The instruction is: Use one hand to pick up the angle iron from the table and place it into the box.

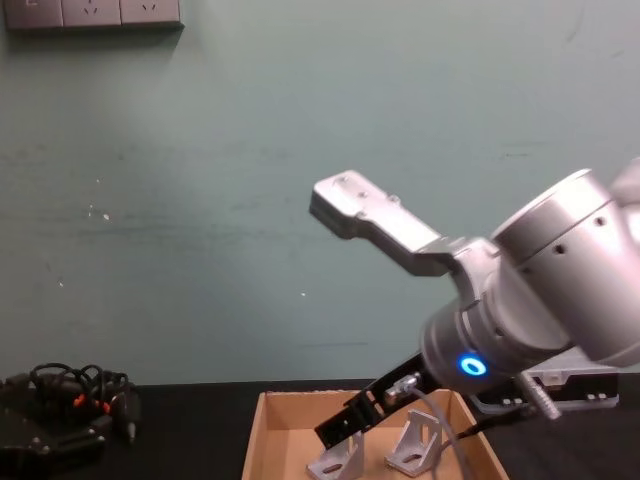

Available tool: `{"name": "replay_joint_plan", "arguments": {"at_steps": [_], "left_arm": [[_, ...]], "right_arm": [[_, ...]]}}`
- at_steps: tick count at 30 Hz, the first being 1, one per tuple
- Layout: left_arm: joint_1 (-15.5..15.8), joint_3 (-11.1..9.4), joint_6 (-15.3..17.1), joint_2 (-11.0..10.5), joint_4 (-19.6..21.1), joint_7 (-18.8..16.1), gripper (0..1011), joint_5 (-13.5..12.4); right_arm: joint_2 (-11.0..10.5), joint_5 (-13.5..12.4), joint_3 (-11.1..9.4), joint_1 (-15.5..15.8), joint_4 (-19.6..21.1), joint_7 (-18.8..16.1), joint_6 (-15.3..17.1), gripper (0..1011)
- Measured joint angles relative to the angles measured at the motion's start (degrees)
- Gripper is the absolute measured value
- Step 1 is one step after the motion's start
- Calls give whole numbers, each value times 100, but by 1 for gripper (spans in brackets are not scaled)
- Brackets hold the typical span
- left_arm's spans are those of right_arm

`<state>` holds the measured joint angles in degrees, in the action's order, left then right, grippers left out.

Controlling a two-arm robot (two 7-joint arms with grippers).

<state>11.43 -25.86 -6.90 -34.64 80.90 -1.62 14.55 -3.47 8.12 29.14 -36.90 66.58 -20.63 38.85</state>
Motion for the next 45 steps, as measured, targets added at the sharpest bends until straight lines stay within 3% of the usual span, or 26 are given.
{"name": "replay_joint_plan", "arguments": {"at_steps": [9,15,23,31,45], "left_arm": [[0,0,-1,0,1,0,1011,0],[0,0,0,0,0,0,1011,0],[0,0,0,0,0,0,1011,-1],[0,0,0,0,0,0,1011,-1],[0,0,0,0,0,0,1011,0]], "right_arm": [[-626,22,-127,614,1504,-478,415,1003],[-1268,-15,-297,1138,2705,-960,819,1003],[-1939,-156,-393,1541,3539,-1488,1135,1003],[-2521,-397,-231,1525,3699,-2104,1057,1003],[-3216,-558,477,899,3349,-3075,896,1003]]}}
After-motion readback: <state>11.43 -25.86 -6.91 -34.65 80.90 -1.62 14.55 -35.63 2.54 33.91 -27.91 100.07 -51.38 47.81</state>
